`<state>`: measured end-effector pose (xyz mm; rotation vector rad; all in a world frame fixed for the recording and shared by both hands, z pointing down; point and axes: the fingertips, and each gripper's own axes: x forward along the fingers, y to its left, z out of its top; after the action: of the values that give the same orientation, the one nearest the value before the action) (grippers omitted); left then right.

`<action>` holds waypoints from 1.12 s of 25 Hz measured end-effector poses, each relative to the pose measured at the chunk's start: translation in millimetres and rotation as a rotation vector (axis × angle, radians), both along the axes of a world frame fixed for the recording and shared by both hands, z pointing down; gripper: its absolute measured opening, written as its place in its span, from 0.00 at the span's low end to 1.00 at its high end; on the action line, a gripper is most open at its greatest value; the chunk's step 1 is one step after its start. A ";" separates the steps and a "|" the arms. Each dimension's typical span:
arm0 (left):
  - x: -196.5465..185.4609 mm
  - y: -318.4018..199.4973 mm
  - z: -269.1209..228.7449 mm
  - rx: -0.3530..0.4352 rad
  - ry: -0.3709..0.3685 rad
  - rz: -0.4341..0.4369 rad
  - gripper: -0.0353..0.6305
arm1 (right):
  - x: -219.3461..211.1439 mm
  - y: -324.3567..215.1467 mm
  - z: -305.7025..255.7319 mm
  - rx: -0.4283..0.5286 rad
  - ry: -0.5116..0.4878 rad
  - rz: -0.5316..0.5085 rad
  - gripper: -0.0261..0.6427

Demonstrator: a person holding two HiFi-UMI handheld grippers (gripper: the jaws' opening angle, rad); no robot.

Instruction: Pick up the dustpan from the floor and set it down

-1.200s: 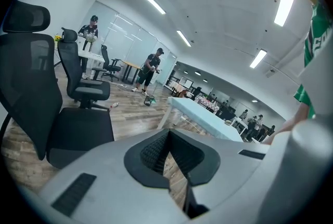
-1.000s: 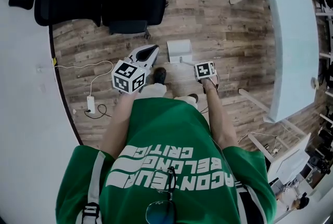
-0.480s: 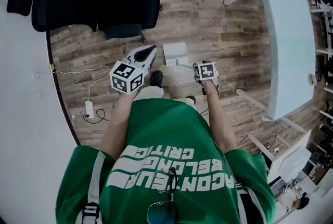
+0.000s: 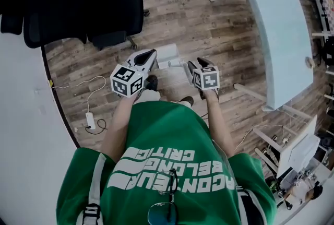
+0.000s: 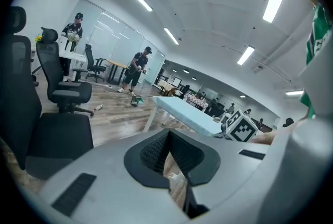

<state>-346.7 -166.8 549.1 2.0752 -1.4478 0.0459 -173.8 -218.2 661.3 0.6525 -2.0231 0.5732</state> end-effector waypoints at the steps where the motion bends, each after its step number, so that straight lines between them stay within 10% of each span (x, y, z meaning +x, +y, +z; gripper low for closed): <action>1: 7.6 -2.5 -1.3 0.002 -0.002 0.010 0.04 | 4.6 -3.4 -10.4 0.026 -0.026 0.011 0.32; 15: 113.2 -23.6 -27.0 0.037 -0.053 0.118 0.04 | 117.0 -15.7 -115.0 0.300 -0.229 0.178 0.14; 28: 201.4 4.4 -29.5 0.028 -0.051 0.172 0.04 | 213.6 22.3 -136.0 0.339 -0.282 0.264 0.05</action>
<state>-145.3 -162.4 519.6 2.2317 -1.3028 0.1493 39.8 -195.9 525.3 1.1063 -2.3425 0.4983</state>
